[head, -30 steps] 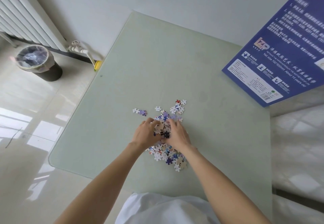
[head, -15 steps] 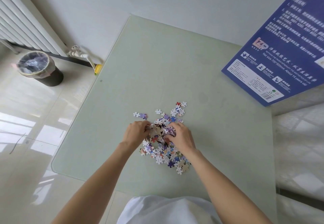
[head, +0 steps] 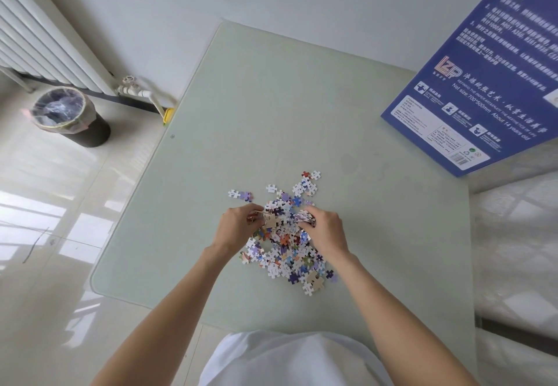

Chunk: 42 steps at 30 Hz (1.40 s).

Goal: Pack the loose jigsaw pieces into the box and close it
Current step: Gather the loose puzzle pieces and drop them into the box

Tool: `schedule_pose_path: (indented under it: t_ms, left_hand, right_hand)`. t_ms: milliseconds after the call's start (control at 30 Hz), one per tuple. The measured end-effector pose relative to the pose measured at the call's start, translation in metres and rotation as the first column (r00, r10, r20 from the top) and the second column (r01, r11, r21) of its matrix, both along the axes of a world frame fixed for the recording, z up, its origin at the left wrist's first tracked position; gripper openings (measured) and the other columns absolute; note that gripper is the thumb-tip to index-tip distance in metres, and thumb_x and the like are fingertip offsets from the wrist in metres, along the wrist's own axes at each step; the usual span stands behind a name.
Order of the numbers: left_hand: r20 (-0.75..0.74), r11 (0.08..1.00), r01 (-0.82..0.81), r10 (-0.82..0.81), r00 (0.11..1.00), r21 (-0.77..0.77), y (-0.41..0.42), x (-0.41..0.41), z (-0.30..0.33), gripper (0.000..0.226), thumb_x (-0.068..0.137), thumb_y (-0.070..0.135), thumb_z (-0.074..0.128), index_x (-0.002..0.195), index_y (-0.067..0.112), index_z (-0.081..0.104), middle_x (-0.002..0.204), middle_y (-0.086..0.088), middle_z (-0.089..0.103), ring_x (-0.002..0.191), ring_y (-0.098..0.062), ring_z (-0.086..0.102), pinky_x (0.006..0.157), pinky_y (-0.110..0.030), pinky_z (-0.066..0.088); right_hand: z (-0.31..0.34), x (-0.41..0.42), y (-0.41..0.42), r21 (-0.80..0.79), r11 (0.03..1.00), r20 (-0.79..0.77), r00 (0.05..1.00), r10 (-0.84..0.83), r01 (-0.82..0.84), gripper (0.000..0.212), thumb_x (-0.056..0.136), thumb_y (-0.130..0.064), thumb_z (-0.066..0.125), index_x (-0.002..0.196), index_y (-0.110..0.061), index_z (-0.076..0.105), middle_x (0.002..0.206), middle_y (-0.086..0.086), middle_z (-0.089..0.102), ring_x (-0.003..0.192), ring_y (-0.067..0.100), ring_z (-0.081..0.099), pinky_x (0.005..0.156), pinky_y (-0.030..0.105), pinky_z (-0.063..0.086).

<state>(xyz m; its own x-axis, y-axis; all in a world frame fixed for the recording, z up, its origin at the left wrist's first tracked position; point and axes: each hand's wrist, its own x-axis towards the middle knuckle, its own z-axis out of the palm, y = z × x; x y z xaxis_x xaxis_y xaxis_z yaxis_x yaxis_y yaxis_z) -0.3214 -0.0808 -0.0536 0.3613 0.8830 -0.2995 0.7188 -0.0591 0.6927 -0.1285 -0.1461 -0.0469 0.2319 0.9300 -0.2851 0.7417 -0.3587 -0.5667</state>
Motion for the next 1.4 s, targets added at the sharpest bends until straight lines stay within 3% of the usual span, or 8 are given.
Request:
schedule_pose_path:
  t_ms: [233, 333, 567, 833, 933, 1100, 1233, 1400]
  left_hand:
    - [0.034, 0.997, 0.057, -0.059, 0.998, 0.057, 0.000, 0.017, 0.016, 0.023, 0.083, 0.020, 0.068, 0.106, 0.017, 0.069, 0.095, 0.003, 0.072, 0.077, -0.004, 0.064, 0.076, -0.010, 0.050]
    - [0.092, 0.995, 0.057, -0.064, 0.994, 0.078, 0.002, 0.035, 0.037, 0.022, 0.082, 0.017, 0.069, 0.104, 0.019, 0.070, 0.092, 0.005, 0.072, 0.073, 0.000, 0.062, 0.067, 0.003, 0.042]
    - [0.325, 0.989, 0.105, -0.133, 0.936, 0.105, 0.024, 0.118, 0.115, 0.021, 0.081, 0.012, 0.069, 0.099, 0.022, 0.072, 0.088, 0.009, 0.071, 0.068, 0.009, 0.064, 0.064, -0.007, 0.050]
    - [0.538, 0.976, 0.124, -0.204, 0.818, 0.181, 0.077, 0.255, 0.200, 0.022, 0.083, 0.003, 0.063, 0.097, 0.018, 0.070, 0.080, -0.003, 0.071, 0.063, -0.001, 0.066, 0.058, -0.015, 0.053]
    - [0.585, 0.955, 0.125, -0.266, 0.766, 0.270, 0.103, 0.305, 0.233, 0.022, 0.084, 0.007, 0.064, 0.095, 0.025, 0.070, 0.079, 0.004, 0.070, 0.068, -0.003, 0.067, 0.061, -0.019, 0.055]
    - [0.582, 0.880, 0.072, -0.370, 0.724, 0.470, 0.141, 0.368, 0.278, 0.020, 0.083, 0.010, 0.065, 0.099, 0.020, 0.071, 0.084, 0.003, 0.070, 0.078, -0.009, 0.068, 0.068, -0.021, 0.056]
    - [0.575, 0.828, 0.043, -0.424, 0.700, 0.559, 0.160, 0.407, 0.299, 0.022, 0.082, 0.010, 0.064, 0.101, 0.018, 0.071, 0.084, 0.003, 0.070, 0.077, -0.007, 0.067, 0.072, -0.026, 0.056]
    - [0.511, 0.765, 0.075, -0.495, 0.703, 0.639, 0.175, 0.444, 0.298, 0.021, 0.082, 0.014, 0.067, 0.101, 0.018, 0.072, 0.084, 0.007, 0.069, 0.073, 0.001, 0.063, 0.070, -0.019, 0.054]
  right_hand:
    - [0.019, 0.022, -0.006, 0.074, 0.992, -0.077, 0.992, -0.097, 0.103, 0.028, 0.082, -0.020, 0.071, 0.109, -0.011, 0.068, 0.083, 0.002, 0.071, 0.050, -0.005, 0.045, 0.049, 0.006, 0.034]
    - [0.052, 0.040, -0.013, 0.142, 0.983, -0.118, 0.988, -0.097, 0.113, 0.016, 0.082, -0.017, 0.071, 0.098, -0.013, 0.071, 0.076, -0.005, 0.068, 0.056, -0.004, 0.052, 0.054, 0.007, 0.037]
    - [0.181, 0.140, -0.011, 0.411, 0.882, -0.191, 0.968, -0.164, 0.231, 0.015, 0.079, -0.010, 0.073, 0.093, -0.014, 0.072, 0.080, -0.005, 0.071, 0.073, 0.007, 0.065, 0.070, 0.015, 0.048]
    - [0.295, 0.292, 0.036, 0.733, 0.651, -0.016, 0.961, -0.275, 0.198, 0.019, 0.079, -0.020, 0.070, 0.098, -0.015, 0.070, 0.087, -0.003, 0.070, 0.083, 0.017, 0.068, 0.078, 0.041, 0.054]
    - [0.312, 0.340, 0.058, 0.774, 0.614, 0.141, 0.903, -0.406, 0.156, 0.022, 0.082, -0.023, 0.067, 0.102, -0.015, 0.069, 0.091, 0.004, 0.072, 0.080, 0.022, 0.066, 0.074, 0.039, 0.053]
    - [0.308, 0.378, 0.074, 0.747, 0.599, 0.590, 0.704, -0.396, -0.290, 0.034, 0.073, 0.006, 0.060, 0.105, -0.004, 0.066, 0.101, 0.013, 0.069, 0.078, 0.030, 0.067, 0.067, 0.033, 0.054]
    - [0.285, 0.399, 0.081, 0.592, 0.642, 0.783, 0.536, -0.316, -0.487, 0.032, 0.078, 0.004, 0.051, 0.104, -0.004, 0.067, 0.101, 0.013, 0.069, 0.077, 0.030, 0.068, 0.058, 0.038, 0.057]
    - [0.277, 0.406, 0.081, 0.555, 0.792, 0.614, 0.768, -0.183, -0.255, 0.034, 0.072, 0.009, 0.065, 0.102, -0.006, 0.068, 0.101, 0.011, 0.068, 0.082, 0.032, 0.066, 0.067, 0.045, 0.056]
